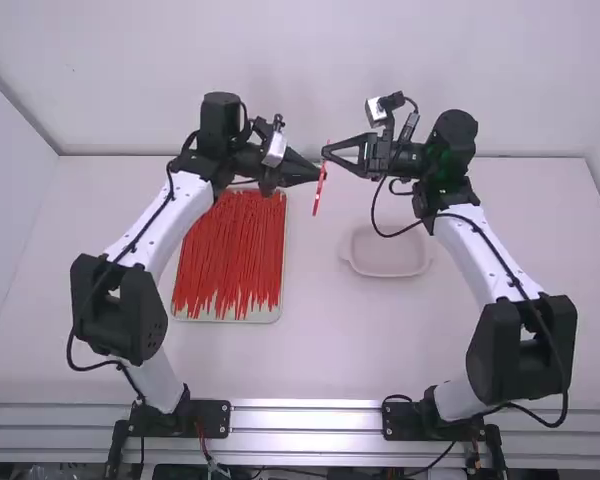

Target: Fasten the cable tie

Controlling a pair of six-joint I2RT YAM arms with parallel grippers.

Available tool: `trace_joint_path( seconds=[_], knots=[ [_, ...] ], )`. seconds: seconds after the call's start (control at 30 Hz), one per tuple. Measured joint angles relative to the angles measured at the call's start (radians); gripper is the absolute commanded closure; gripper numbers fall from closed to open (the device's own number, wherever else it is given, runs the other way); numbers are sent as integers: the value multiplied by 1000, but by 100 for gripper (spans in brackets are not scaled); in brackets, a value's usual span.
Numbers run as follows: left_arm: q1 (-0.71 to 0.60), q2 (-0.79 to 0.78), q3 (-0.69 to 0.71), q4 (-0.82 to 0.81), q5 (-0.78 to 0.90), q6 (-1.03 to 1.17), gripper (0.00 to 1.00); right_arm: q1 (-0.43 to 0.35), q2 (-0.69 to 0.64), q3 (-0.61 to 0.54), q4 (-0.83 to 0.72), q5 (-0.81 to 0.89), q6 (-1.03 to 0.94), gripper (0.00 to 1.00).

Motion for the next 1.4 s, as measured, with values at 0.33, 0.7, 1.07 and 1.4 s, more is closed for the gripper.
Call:
trace_joint_path(
  seconds=[0.33, 0.7, 1.07, 1.4],
  knots=[
    [-2, -7, -100, 0, -18, 0, 98, 0, 0, -3, 15, 0, 10, 100],
    [-2, -8, -254, -1, -35, -2, 98, 0, 1, -4, 98, -10, 65, 100],
    [-2, -7, -353, 13, -38, -23, 98, -2, 1, -4, 106, -21, 76, 100],
    [-2, -3, -374, 480, -70, -330, 98, -20, 0, -3, 117, -19, 64, 42]
  ],
)
